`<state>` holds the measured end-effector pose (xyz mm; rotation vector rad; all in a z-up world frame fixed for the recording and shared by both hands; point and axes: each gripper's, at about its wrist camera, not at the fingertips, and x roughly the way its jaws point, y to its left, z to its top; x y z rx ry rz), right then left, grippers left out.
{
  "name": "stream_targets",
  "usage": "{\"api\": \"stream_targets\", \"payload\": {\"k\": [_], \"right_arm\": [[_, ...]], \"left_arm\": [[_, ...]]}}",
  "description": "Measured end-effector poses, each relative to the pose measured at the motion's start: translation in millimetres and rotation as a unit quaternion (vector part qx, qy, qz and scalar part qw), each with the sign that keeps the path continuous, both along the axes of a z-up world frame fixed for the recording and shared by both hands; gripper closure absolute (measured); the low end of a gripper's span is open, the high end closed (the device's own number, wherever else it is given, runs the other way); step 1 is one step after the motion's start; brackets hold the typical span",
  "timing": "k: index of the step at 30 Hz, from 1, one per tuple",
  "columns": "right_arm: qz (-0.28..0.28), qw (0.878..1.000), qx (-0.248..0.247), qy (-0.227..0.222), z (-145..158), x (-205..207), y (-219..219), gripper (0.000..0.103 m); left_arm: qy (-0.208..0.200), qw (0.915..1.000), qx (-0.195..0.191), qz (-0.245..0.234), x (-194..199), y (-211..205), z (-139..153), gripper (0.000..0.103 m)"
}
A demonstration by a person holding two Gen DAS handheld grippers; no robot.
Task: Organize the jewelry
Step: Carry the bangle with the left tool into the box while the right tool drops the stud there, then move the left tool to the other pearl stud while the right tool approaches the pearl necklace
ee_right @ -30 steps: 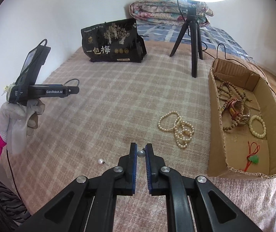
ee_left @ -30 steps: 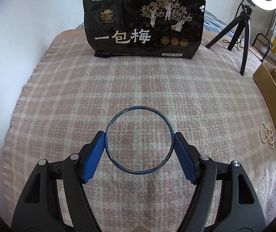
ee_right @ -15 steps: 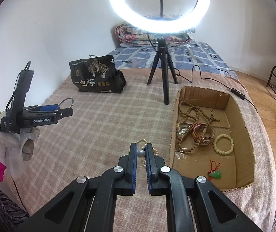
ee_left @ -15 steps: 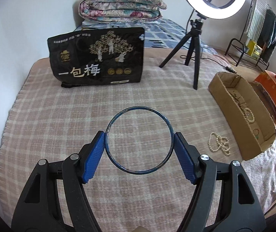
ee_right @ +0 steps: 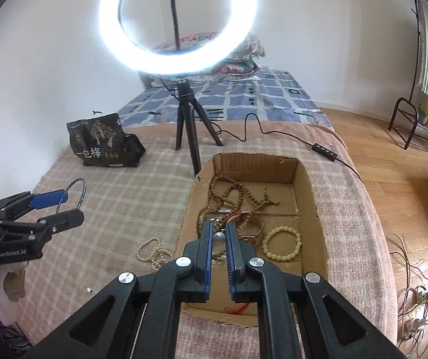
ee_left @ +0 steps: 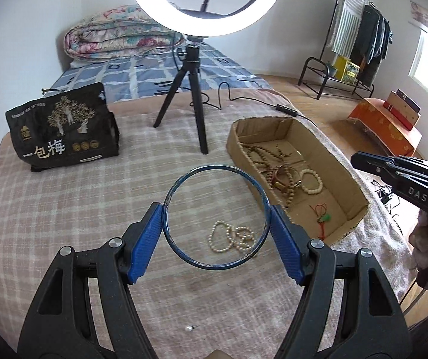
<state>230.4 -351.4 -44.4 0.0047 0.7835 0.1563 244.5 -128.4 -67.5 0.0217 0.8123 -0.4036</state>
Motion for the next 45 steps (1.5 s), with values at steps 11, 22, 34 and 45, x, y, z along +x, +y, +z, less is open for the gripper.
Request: {"api": "stream_targets", "payload": {"k": [11,22,34,45], "right_arm": [[0.002,1.000,-0.014,0.011,-15,37,-30,0.097],[0.009,1.000,-0.006,0.011,-21,71,-38,0.097],[0.002,1.000,0.019,0.012,-20,77,-45,0.063],[-0.035,0.999,0.005,-0.006,-13,71,-48,0.017]], "left_arm": [[0.000,0.9993,-0.006,-0.038,0,-69,-3,0.030],[0.012,0.9985,-0.005,-0.054,6,-107,-16,0.030],[0.025,0.9981,-0.007,-0.056,13,-116,-22,0.025],[0.021,0.9981,-0.004,-0.059,5,-109,-21,0.022]]}}
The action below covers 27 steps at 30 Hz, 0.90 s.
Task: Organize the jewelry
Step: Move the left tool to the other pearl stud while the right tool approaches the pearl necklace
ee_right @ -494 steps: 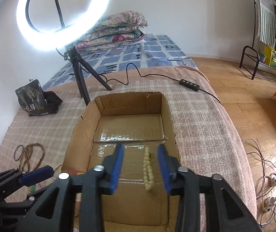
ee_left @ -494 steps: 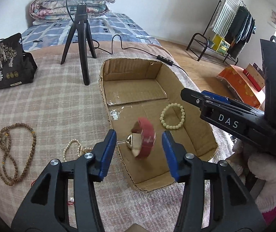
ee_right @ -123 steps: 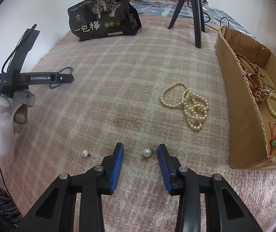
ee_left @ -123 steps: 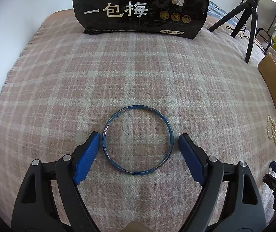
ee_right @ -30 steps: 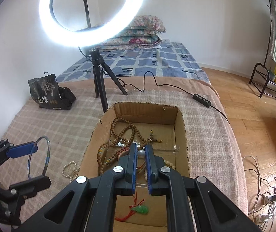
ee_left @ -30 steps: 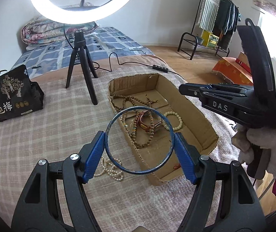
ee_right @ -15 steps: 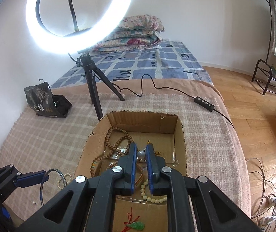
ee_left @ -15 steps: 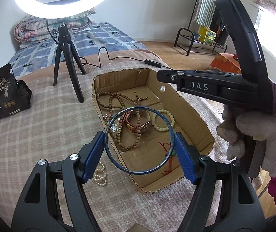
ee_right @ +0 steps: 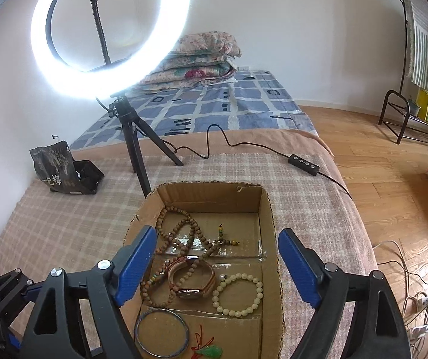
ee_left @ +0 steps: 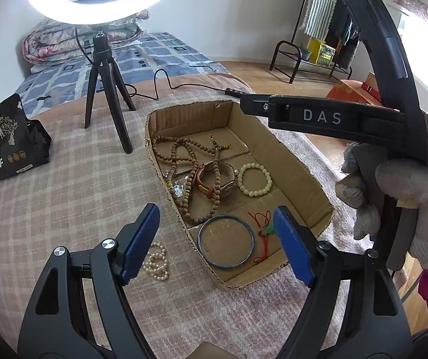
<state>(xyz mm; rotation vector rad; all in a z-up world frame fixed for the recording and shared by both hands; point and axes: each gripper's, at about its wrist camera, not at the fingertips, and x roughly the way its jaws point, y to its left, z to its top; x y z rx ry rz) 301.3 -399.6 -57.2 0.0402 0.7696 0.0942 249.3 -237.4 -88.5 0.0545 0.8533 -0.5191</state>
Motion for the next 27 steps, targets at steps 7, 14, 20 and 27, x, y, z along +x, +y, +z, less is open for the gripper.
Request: {"api": "stream_targets", "payload": {"k": [7,14,20,27], "right_arm": [[-0.010,1.000,-0.005,0.001,5,-9,1,0.015],[-0.012,1.000,-0.013,-0.001,19,-29,10,0.008],[-0.010,0.999,-0.030,0.005,31,-51,26,0.000],[0.003,1.000,-0.029,-0.009,41,-82,43,0.000]], "left_arm": [[0.000,1.0000,-0.003,0.010,-11,16,7,0.022],[-0.017,0.9994,-0.007,0.029,-30,44,26,0.022],[-0.026,0.9983,-0.009,0.052,-50,80,39,0.022],[-0.028,0.9953,-0.004,0.093,-77,140,39,0.022]]}}
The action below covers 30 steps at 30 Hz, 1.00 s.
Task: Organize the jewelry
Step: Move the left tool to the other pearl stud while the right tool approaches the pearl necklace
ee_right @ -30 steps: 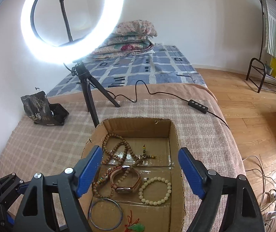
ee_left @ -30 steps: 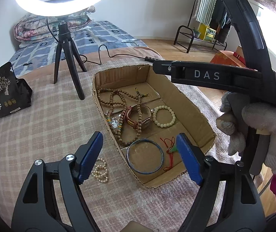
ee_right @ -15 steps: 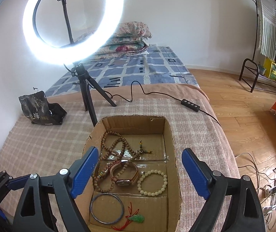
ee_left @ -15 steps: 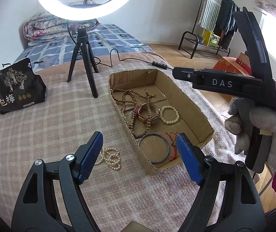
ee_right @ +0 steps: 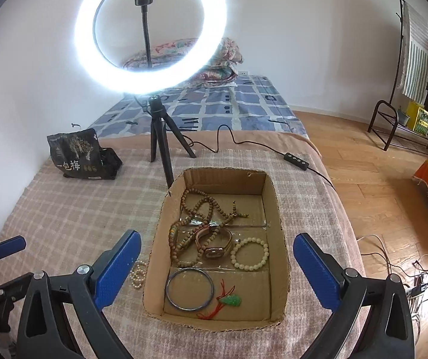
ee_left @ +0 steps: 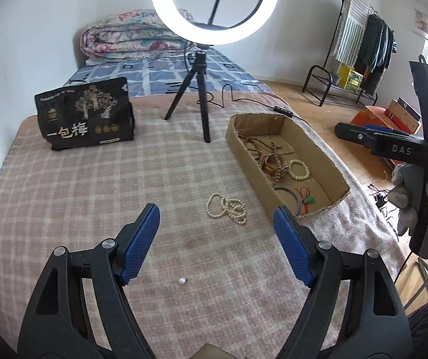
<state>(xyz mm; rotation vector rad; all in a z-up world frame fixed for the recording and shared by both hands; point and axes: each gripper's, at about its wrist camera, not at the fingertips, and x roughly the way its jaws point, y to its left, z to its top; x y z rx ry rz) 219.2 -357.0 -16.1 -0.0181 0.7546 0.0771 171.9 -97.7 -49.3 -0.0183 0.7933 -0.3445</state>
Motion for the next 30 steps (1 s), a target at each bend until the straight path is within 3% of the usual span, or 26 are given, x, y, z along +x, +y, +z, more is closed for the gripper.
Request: {"api": "stream_targets", "payload": {"k": [10,15,19,23,25,29,30], "right_arm": [[0.051,0.999,-0.003,-0.002,-6,-36,39,0.001],[0.088,0.996,-0.010,0.016,-19,-37,60,0.012],[0.147,0.988,-0.022,0.034,-27,-32,79,0.017],[0.202,0.977,-0.040,0.058,-39,-22,97,0.027],[0.224,0.971,-0.040,0.077,-48,-16,104,0.032],[0.251,0.960,-0.044,0.111,-71,-4,117,0.042],[0.259,0.958,-0.043,0.118,-76,-1,120,0.045]], "left_arm": [[0.018,0.9992,0.017,0.031,-34,62,-28,0.022],[0.028,0.9992,0.011,0.026,-41,67,-42,0.023],[0.036,0.9991,0.022,0.003,-43,56,-51,0.036],[0.046,0.9983,0.030,-0.019,-43,44,-61,0.039],[0.055,0.9978,0.028,-0.026,-41,39,-66,0.046],[0.077,0.9965,0.019,-0.027,-34,35,-78,0.047],[0.082,0.9961,0.016,-0.027,-32,34,-81,0.052]]}}
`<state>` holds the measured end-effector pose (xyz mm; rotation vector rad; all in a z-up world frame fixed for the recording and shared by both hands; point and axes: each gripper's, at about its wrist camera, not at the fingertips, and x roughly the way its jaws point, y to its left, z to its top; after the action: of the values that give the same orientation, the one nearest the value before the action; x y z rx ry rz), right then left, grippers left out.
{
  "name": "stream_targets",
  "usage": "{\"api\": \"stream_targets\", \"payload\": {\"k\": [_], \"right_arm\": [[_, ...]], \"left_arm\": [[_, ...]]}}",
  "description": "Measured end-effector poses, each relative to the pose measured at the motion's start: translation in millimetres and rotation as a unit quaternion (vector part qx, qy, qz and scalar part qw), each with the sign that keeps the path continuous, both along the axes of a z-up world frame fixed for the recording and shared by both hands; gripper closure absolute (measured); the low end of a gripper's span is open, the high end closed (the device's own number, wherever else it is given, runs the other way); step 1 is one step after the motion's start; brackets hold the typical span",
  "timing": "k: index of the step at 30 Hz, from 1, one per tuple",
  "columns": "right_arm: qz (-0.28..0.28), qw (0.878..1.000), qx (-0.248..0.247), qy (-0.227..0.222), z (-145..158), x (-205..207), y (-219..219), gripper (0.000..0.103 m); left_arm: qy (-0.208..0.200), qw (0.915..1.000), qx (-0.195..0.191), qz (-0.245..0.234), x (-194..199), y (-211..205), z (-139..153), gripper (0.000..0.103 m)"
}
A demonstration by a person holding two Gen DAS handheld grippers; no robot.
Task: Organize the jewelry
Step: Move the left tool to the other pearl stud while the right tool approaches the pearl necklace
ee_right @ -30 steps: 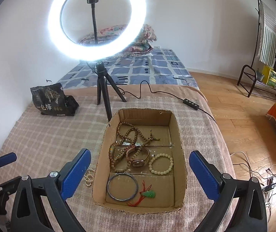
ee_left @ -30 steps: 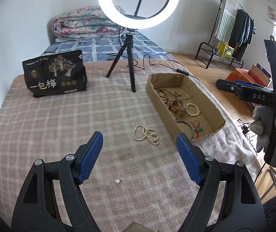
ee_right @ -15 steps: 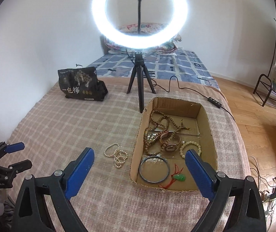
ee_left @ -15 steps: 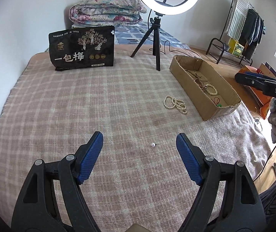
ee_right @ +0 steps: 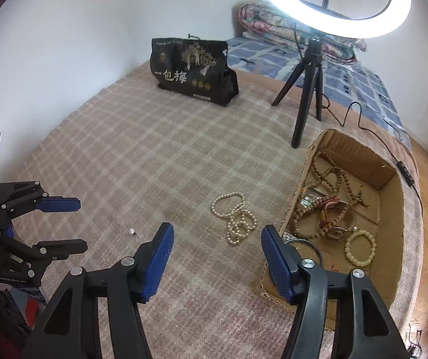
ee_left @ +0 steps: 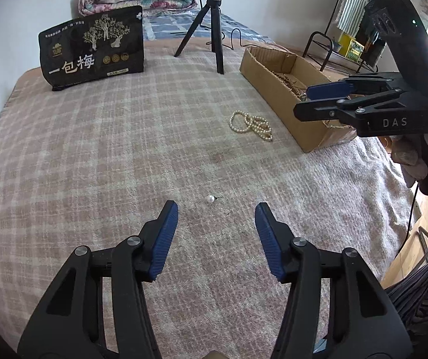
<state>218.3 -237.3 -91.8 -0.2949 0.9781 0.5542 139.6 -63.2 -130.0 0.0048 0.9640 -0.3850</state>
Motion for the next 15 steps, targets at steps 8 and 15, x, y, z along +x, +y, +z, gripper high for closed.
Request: {"api": "stream_targets", "payload": {"k": [8,15], "right_arm": [[0.064,0.996,-0.040,0.044,-29,26,24,0.048],[0.091,0.990,-0.086,0.070,-54,51,33,0.048]], "left_arm": [[0.036,0.9990,-0.018,0.020,17,1,-22,0.057],[0.047,0.9985,-0.013,0.023,30,-4,-34,0.062]]}}
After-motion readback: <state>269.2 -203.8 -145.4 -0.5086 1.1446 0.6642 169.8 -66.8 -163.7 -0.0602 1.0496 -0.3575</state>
